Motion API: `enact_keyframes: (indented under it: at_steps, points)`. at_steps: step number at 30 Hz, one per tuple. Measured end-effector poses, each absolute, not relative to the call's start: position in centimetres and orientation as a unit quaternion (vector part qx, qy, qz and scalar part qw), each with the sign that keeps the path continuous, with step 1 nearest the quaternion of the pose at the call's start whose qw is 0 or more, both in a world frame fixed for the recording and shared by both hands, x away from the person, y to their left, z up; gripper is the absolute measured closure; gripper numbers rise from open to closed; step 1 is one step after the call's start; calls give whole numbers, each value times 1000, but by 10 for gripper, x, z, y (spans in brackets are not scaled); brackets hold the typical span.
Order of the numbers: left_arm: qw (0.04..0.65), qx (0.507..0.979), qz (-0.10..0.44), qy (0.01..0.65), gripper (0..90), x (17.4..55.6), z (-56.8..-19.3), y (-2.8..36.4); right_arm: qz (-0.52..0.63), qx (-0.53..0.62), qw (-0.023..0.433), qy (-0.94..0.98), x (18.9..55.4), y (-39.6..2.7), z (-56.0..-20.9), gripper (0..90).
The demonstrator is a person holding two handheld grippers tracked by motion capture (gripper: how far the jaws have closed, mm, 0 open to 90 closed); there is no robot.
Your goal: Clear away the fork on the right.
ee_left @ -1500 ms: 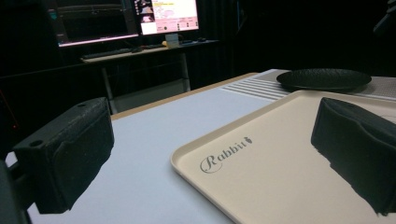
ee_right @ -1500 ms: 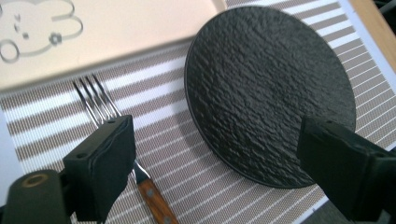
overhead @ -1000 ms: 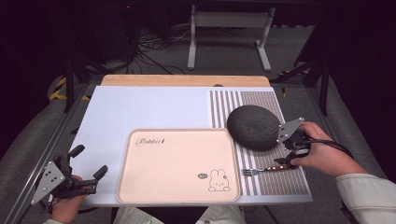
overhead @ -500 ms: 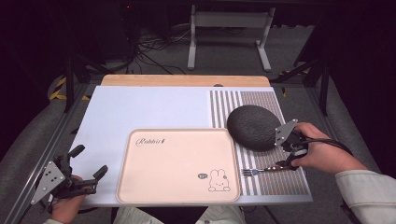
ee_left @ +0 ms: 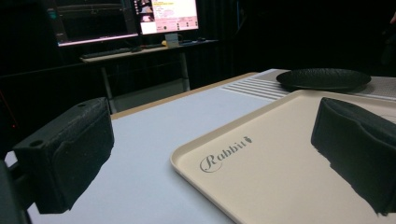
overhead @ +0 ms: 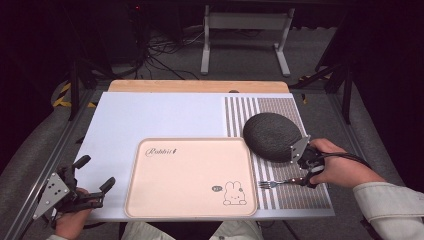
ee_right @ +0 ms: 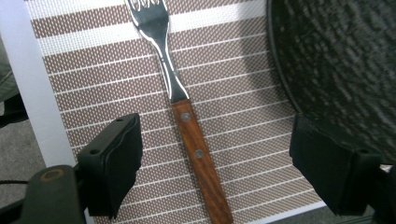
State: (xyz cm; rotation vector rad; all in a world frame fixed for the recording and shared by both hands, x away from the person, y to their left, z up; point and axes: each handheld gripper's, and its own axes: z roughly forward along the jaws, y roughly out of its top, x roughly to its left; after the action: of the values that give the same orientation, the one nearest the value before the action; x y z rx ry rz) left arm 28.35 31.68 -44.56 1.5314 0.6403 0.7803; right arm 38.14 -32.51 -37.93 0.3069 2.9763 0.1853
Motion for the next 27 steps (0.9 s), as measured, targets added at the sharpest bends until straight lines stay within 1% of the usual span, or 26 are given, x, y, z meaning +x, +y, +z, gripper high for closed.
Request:
enact_keyframes:
  at_steps: [7,15,18,23,26,27]
  points:
    - [608,663,336,278,0,283,-446,316,48,101,63,992,380,-329,-393,202]
    - [608,664,336,278,0,283,-446,316,33,96,45,994,380,-331,-402,272]
    - [608,663,336,278,0,283,-446,316,26,95,42,994,381,-331,-405,312]
    - [608,664,336,278,0,283,-446,316,23,89,41,995,382,-330,-408,401]
    - [607,664,336,277,0,283,-446,316,18,84,35,996,382,-328,-409,485]
    - [607,664,336,277,0,283,-446,316,19,84,35,996,382,-328,-410,532]
